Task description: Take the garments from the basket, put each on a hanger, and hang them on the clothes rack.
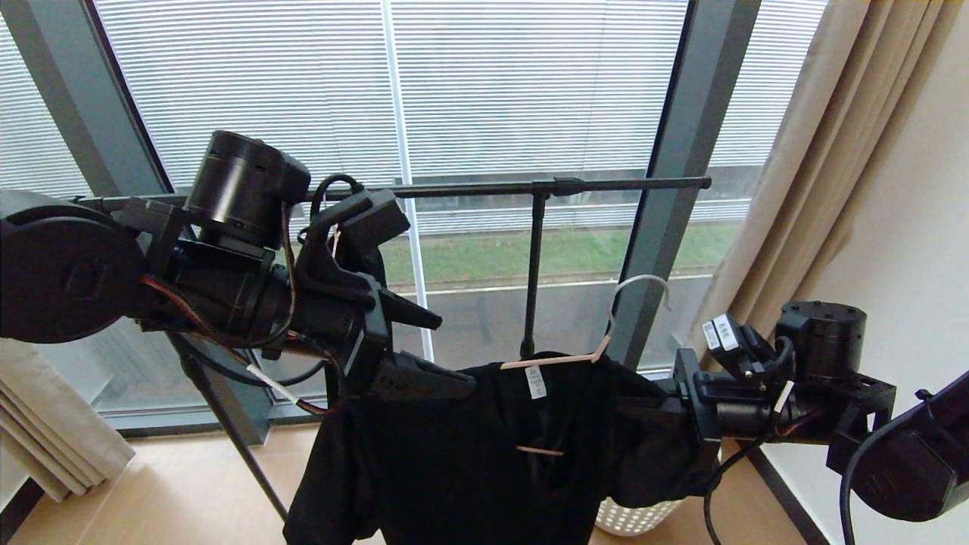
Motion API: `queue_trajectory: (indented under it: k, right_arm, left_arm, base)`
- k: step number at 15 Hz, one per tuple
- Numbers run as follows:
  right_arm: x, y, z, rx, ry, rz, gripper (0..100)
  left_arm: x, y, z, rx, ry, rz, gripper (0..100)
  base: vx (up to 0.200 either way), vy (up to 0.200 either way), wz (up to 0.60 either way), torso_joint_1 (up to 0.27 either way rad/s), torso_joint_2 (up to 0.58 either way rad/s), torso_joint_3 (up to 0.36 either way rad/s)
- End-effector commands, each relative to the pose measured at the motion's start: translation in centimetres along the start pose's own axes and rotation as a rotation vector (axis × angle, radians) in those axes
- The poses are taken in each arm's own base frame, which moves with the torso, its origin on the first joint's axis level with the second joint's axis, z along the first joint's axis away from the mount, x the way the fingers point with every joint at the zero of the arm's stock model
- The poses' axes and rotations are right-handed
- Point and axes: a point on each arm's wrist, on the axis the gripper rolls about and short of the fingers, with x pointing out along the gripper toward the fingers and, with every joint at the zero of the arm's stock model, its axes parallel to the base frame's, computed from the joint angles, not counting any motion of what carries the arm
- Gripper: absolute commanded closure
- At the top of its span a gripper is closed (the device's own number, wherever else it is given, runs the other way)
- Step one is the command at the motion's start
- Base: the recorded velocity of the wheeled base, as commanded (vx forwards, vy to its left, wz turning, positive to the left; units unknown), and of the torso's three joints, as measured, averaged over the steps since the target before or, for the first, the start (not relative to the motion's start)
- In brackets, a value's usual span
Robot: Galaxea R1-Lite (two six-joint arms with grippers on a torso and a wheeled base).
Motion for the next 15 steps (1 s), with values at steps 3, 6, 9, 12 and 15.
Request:
queue_trajectory:
  k: [3, 6, 9, 12, 15]
  right_arm:
    - [-0.1, 0.1, 0.2, -0.009, -0.005, -0.001, 100]
    - [-0.2, 0.2, 0.4, -0.013, -0.007, -0.002, 100]
    - [-0.2, 0.2, 0.6, -0.018, -0.010, -0.003, 100]
    - [-0.3, 0.2, 0.7, -0.022, -0.012, -0.003, 100]
    - [-0.3, 0.3, 0.8, -0.025, -0.014, -0.004, 100]
  left_arm:
    - [2.6, 0.7, -1.0, -0.030, 0.053, -0.045, 0]
    - [3.9, 0.8, -1.5, -0.039, 0.087, -0.052, 0]
    - [4.7, 0.5, -1.5, -0.030, 0.101, -0.058, 0]
    - [4.7, 0.5, -1.5, -0.028, 0.108, -0.045, 100]
    - [4.6, 0.4, -1.6, -0.030, 0.110, -0.040, 100]
  base:
    - [0.000, 0.000, 0.00, 0.000, 0.00, 0.000]
    - [0.000, 0.000, 0.00, 0.000, 0.00, 0.000]
    - [0.000, 0.000, 0.00, 0.000, 0.00, 0.000]
    - [0.000, 0.000, 0.00, 0.000, 0.00, 0.000]
    - [0.000, 0.000, 0.00, 0.000, 0.00, 0.000]
